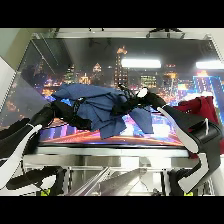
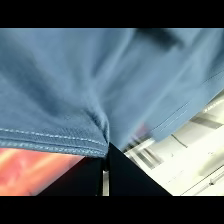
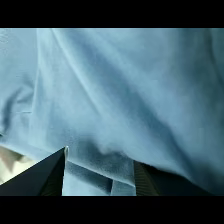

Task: Fold the shirts.

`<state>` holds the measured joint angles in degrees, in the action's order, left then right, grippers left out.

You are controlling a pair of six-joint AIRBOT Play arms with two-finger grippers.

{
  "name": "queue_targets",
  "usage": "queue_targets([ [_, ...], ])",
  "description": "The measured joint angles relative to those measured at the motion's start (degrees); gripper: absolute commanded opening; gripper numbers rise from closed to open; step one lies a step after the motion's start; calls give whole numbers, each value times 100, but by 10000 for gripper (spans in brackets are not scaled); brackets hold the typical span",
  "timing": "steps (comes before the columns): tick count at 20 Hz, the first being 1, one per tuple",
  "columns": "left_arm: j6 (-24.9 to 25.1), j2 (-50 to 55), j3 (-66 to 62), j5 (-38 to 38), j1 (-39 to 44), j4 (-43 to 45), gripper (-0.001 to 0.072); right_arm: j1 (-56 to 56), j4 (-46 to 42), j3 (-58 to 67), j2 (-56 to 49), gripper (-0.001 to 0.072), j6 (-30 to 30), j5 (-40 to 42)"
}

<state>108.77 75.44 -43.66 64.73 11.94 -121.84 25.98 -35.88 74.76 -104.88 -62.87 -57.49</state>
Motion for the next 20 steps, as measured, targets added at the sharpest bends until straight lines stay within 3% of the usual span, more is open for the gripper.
queue_targets([
  [1,37,-33,63,0,-20,13,12,59,61,0,-24,304,68,13],
  [8,236,-105,216,9,-63,37,12,197,118,122,125,305,820,-203],
  [11,295,-109,229,26,-63,37,12,348,44,149,269,309,1582,-422],
  [13,319,-109,229,46,-63,37,12,573,-48,155,365,583,2188,-404],
  [14,326,-109,229,72,-63,39,12,715,-129,155,389,618,2465,-323],
  [20,343,-109,229,284,-63,35,12,1556,-1355,160,435,618,3237,1187],
])
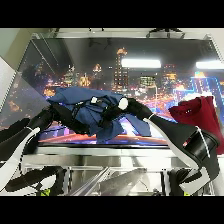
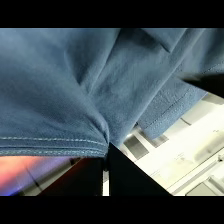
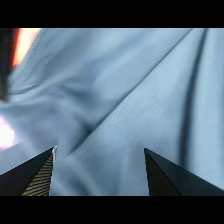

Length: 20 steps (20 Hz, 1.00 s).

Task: Fold the shirts.

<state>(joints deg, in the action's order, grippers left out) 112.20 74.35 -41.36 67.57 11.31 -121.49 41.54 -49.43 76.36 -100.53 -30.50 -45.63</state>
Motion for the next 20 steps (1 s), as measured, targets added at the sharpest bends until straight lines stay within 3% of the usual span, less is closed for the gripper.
queue_targets([
  [3,17,0,0,22,0,0,12,151,-599,0,-59,614,57,439],
  [4,17,0,0,26,0,0,12,177,-756,0,-66,524,33,490],
  [5,17,0,0,24,0,0,12,197,-894,0,-72,346,-15,505],
  [7,17,0,0,20,0,0,12,221,-1130,0,-83,219,-166,435],
  [9,17,0,0,15,0,-2,12,227,-1432,0,-87,23,-463,352],
  [16,13,-7,0,221,-177,142,12,-116,-3515,308,238,21,-2367,354],
  [20,13,-13,-13,387,-789,267,12,-1008,-4358,874,612,21,-2968,459],
])
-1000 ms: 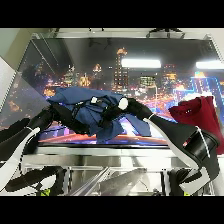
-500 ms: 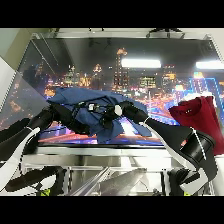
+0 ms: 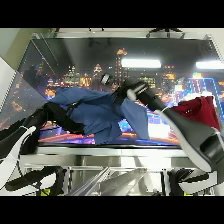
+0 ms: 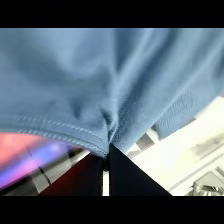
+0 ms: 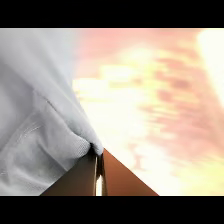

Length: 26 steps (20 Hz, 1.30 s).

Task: Fold the shirts.

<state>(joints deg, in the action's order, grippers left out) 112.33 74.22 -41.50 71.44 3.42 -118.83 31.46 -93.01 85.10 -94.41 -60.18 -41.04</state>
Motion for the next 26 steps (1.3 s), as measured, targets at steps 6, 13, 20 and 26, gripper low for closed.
queue_targets([
  [6,-17,0,-625,273,-1255,42,12,-1786,-295,621,138,22,-284,94],
  [13,7,234,-1753,608,-1722,61,12,-2771,-304,756,90,375,-752,286],
  [20,24,739,-2124,815,-1764,83,12,-3115,2,782,514,393,-2100,-1123],
  [26,72,1003,-2159,855,-1759,76,12,-2476,1399,155,560,503,-1497,-2520],
])
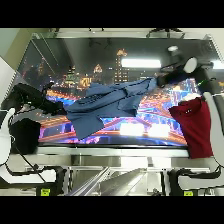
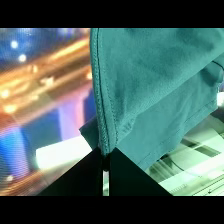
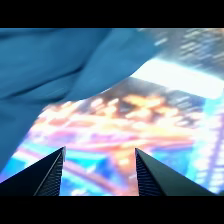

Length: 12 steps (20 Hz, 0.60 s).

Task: Fold the shirts.

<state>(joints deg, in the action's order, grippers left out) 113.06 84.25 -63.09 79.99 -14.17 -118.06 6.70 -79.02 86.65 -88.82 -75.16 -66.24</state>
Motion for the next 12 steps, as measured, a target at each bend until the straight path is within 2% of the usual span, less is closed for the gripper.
queue_targets([
  [4,39,39,-4,4,0,-9,12,907,457,-901,-17,504,411,-66],
  [11,59,48,-4,13,0,-20,12,1746,398,-1377,-326,495,616,656],
  [12,59,48,-4,0,0,-20,12,1775,389,-1392,-356,419,621,774],
])
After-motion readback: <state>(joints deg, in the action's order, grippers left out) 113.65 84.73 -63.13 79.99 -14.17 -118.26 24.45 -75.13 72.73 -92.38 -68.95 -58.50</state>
